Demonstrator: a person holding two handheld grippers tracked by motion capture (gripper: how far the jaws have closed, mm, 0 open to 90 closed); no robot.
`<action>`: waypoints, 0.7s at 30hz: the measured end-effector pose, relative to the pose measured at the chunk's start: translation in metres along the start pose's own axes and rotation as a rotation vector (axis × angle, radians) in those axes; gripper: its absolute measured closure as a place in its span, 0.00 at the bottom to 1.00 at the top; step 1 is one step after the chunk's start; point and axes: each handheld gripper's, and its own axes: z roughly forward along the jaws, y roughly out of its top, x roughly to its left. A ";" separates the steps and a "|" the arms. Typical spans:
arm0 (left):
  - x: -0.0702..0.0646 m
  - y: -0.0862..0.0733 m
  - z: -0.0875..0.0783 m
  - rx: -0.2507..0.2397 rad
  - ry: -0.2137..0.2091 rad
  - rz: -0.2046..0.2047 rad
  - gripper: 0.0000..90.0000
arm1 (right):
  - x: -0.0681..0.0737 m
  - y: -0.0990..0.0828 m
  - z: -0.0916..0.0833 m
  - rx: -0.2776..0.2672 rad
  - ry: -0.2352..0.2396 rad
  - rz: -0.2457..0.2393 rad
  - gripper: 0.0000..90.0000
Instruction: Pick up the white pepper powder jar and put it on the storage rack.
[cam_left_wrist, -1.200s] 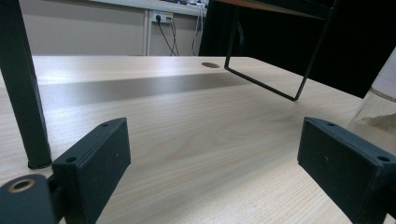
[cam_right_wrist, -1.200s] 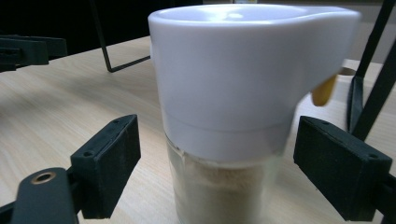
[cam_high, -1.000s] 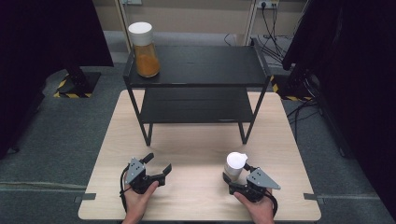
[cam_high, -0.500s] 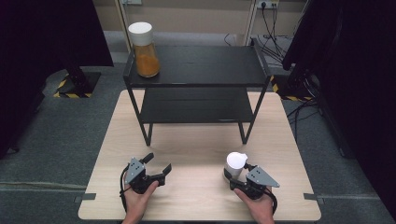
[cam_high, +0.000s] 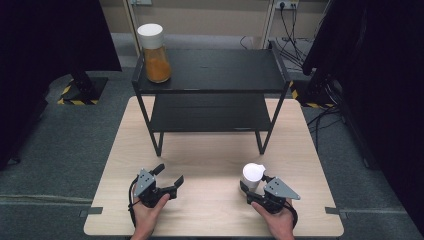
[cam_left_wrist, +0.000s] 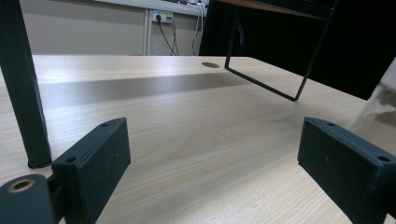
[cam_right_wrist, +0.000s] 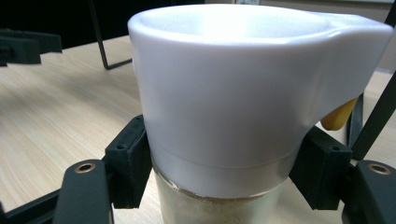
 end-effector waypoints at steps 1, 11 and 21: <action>0.000 0.000 0.000 0.000 0.000 0.000 0.10 | 0.000 0.001 -0.001 -0.010 -0.002 -0.005 0.34; 0.000 0.001 0.000 0.004 0.000 0.003 0.10 | 0.004 0.024 -0.013 -0.097 -0.019 -0.017 0.34; 0.000 0.000 0.000 0.000 0.000 -0.003 0.10 | 0.003 0.041 -0.016 -0.137 -0.037 -0.025 0.34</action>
